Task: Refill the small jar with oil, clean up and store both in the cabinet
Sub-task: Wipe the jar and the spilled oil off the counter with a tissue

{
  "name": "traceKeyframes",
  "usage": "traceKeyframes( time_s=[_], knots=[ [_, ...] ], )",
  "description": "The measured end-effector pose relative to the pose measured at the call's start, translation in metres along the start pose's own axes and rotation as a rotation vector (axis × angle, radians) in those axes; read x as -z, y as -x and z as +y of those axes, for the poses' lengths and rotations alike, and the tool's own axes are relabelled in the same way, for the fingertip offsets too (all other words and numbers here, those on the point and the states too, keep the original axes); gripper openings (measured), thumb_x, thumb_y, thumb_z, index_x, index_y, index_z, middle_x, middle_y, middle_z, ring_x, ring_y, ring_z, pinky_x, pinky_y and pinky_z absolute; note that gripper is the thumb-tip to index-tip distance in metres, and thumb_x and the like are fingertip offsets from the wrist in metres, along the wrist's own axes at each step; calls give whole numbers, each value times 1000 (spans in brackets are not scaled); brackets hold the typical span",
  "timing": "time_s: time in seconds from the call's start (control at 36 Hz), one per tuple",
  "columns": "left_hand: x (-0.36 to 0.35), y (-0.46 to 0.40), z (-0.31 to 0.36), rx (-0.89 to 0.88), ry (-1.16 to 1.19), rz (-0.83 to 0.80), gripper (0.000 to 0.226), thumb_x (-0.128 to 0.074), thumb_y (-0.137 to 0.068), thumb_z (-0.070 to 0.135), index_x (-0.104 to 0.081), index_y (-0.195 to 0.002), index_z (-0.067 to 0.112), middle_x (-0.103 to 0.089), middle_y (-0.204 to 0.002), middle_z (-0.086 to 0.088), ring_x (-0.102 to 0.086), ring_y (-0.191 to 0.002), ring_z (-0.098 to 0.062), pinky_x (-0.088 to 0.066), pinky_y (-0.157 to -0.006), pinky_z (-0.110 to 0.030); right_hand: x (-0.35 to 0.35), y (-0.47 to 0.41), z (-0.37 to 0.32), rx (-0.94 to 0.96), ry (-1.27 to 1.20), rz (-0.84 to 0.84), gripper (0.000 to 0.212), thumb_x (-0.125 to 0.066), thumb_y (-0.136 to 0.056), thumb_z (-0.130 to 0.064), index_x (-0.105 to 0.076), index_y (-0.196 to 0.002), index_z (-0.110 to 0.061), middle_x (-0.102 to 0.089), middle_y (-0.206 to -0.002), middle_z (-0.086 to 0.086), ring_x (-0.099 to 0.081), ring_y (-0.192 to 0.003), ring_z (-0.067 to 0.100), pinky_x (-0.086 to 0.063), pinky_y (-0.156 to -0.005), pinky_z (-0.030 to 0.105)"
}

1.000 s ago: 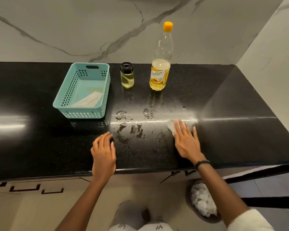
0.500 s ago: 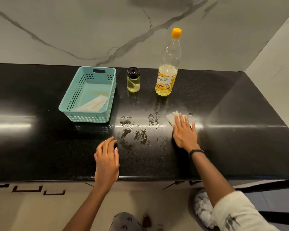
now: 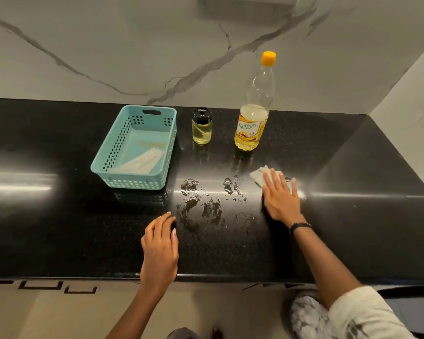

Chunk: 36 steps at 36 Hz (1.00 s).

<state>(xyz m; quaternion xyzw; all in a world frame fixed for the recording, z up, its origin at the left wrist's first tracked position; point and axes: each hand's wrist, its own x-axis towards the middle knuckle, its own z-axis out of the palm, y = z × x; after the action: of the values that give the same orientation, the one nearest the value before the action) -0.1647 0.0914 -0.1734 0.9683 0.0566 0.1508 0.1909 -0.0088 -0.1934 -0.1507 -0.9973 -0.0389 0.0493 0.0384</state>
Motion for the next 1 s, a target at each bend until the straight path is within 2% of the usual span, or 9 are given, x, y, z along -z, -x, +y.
traceKeyframes(
  time_s=[0.17,0.28,0.39,0.5,0.69,0.89,1.0],
  knots=[
    [0,1,-1,-16,-24,3,41,-32,-96,25,-58,-123,8,-53,-132,-7,-46,-116,-23,-49,-86,-39,5,-50,-21,-130,-88,-39,53,-17,-102,-35,-5,-153,-26,2,-161,3,1,-147,27,10,-116,49],
    [-1,0,-2,-19,-21,4,40,-33,-96,24,-58,-122,8,-54,-132,-7,-47,-116,-23,-50,-86,-40,4,-54,-38,-20,-55,-33,53,-16,-102,-35,-3,-153,-26,3,-161,2,3,-148,25,11,-115,48],
    [0,1,-1,-18,-11,11,40,-33,-96,24,-58,-122,7,-54,-132,-8,-48,-116,-24,-50,-85,-40,-3,-21,-19,88,34,0,52,-10,-103,-36,3,-152,-26,6,-160,-3,5,-148,19,17,-112,44],
    [0,1,0,-16,-5,14,39,-34,-95,23,-57,-123,7,-53,-132,-8,-48,-116,-24,-50,-85,-40,-6,14,18,-11,68,18,53,-4,-101,-38,6,-152,-27,8,-160,-8,7,-147,18,19,-111,40],
    [0,1,0,-1,-18,-8,41,-33,-96,24,-56,-125,8,-51,-134,-7,-46,-118,-24,-50,-85,-41,-1,-17,26,-191,-41,-8,55,-14,-102,-33,-2,-153,-17,5,-161,5,6,-147,24,10,-117,40],
    [-1,0,1,16,-8,-3,41,-32,-96,25,-57,-124,9,-52,-134,-7,-46,-118,-23,-50,-88,-43,5,-52,-10,-101,-96,-2,54,-18,-102,-34,-4,-153,-22,1,-160,10,2,-147,30,8,-117,43],
    [0,1,2,11,-11,-7,41,-31,-96,26,-57,-123,8,-52,-134,-7,-46,-117,-23,-50,-87,-44,-1,-44,-27,57,-66,0,54,-16,-102,-36,-2,-153,-24,3,-160,7,5,-147,28,9,-117,44]
  ],
)
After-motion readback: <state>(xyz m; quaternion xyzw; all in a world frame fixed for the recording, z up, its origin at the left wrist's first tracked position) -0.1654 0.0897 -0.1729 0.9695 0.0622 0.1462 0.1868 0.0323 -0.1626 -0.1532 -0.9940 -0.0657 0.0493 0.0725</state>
